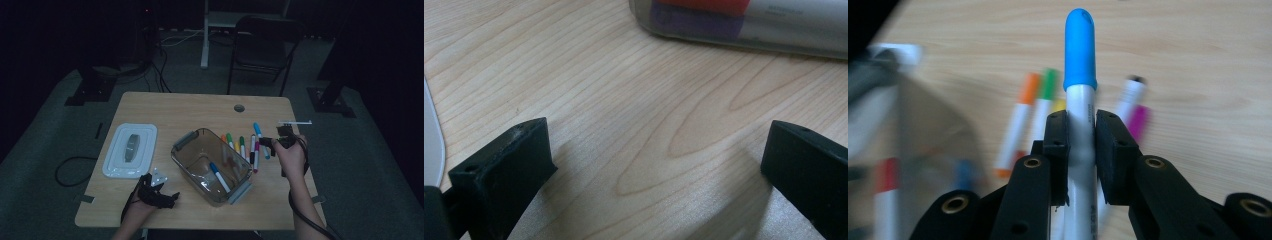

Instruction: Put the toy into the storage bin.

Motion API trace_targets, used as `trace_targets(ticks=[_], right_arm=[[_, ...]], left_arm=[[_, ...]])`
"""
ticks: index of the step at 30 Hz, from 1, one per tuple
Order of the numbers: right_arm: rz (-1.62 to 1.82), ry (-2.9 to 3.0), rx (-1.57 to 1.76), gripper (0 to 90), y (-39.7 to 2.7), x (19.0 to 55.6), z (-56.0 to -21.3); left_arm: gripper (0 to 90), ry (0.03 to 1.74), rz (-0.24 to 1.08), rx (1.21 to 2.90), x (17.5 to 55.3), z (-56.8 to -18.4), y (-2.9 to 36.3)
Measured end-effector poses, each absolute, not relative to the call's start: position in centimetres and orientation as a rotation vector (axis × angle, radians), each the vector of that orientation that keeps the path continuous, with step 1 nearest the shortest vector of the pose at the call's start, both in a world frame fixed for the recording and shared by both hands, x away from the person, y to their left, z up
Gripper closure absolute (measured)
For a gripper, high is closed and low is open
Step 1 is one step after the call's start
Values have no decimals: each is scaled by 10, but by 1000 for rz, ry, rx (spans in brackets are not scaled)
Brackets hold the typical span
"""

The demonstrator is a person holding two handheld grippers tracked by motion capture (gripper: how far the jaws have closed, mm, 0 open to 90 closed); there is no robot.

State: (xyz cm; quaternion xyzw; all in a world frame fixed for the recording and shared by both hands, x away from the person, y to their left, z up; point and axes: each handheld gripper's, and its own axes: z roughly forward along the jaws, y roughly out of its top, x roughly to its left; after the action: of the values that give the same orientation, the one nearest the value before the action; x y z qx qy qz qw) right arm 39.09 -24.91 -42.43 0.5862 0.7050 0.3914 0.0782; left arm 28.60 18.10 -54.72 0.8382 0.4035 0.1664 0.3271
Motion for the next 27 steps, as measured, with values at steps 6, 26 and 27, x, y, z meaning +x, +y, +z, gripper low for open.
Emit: trace_targets(ticks=[6,26,27], right_arm=[[1242,2249,1591,763,-214,376,-398],[1218,2690,1271,762,-92,361,-398],[1218,2690,1271,762,-92,361,-398]], left_arm=[[7,1057,437,2193,286,-547,181],[7,1058,435,2194,286,-547,181],[7,1058,435,2194,286,-547,181]])
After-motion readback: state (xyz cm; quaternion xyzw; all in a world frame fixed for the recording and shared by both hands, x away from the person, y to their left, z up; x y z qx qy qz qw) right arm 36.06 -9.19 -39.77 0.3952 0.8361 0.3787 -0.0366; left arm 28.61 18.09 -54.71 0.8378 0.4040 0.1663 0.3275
